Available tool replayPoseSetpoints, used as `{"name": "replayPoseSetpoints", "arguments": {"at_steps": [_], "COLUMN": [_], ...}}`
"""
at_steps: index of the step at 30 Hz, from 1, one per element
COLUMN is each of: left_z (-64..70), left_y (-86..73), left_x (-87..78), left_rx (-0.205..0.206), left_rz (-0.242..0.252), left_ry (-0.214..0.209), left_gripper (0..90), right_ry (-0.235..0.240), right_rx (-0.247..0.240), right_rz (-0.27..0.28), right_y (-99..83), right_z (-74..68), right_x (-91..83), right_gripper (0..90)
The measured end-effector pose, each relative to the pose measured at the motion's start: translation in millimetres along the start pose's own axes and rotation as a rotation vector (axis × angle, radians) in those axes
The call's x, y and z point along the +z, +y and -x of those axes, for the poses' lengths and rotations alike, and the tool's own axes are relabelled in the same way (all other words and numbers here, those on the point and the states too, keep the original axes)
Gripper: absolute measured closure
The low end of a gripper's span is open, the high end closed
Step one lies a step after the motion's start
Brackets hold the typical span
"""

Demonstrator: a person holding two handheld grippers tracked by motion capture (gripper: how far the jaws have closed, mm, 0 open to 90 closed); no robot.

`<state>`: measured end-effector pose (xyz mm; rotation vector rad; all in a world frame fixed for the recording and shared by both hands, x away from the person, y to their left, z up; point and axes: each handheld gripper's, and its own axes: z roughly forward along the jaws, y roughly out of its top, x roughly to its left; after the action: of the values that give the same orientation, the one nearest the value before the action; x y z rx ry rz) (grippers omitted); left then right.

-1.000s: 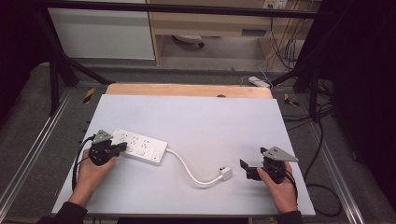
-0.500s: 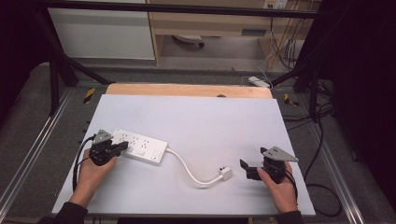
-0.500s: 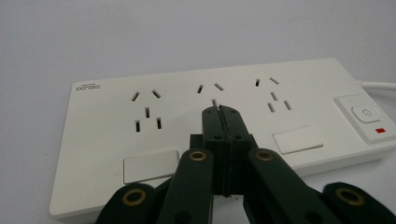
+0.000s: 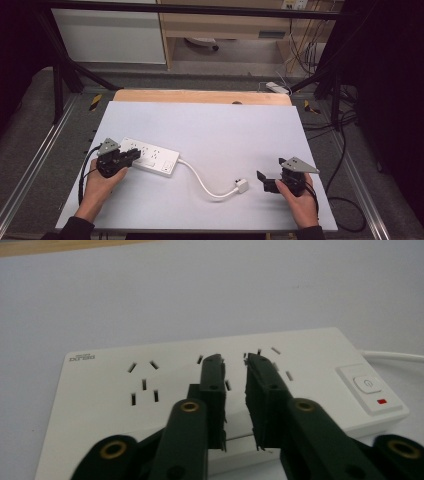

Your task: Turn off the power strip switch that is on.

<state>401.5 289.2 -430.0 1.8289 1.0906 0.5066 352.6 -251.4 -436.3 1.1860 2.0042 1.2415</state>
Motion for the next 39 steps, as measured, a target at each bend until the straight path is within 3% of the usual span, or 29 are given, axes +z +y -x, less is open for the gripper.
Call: {"name": "replayPoseSetpoints", "arguments": {"at_steps": [11, 22, 26, 30, 39], "left_z": [3.9, 7.5, 8.5, 7.9, 8.1], "left_y": [2.4, 4.7, 4.9, 6.8, 12.9], "left_x": [1.3, 3.4, 2.5, 0.0, -9.8], "left_rx": [-0.011, -0.022, -0.013, -0.034, -0.038], "left_rz": [0.027, 0.02, 0.022, 0.038, 0.055], "left_ry": [0.038, 0.038, 0.044, 0.047, 0.069], "left_gripper": [45.7, 18.8, 15.2, 11.0, 11.1], "right_ry": [-0.001, 0.0, 0.001, 0.005, 0.015], "right_rx": [0.001, 0.002, 0.0, -0.002, -0.003], "right_rz": [-0.002, 0.002, 0.004, 0.005, 0.014], "right_y": [-0.2, -0.1, 0.0, 0.2, 0.7], "right_z": [0.3, 0.2, 0.0, 0.4, -0.4], "right_x": [0.2, -0.9, -1.1, -1.2, -1.7], "right_gripper": [3.6, 3.6, 3.6, 3.6, 3.6]}}
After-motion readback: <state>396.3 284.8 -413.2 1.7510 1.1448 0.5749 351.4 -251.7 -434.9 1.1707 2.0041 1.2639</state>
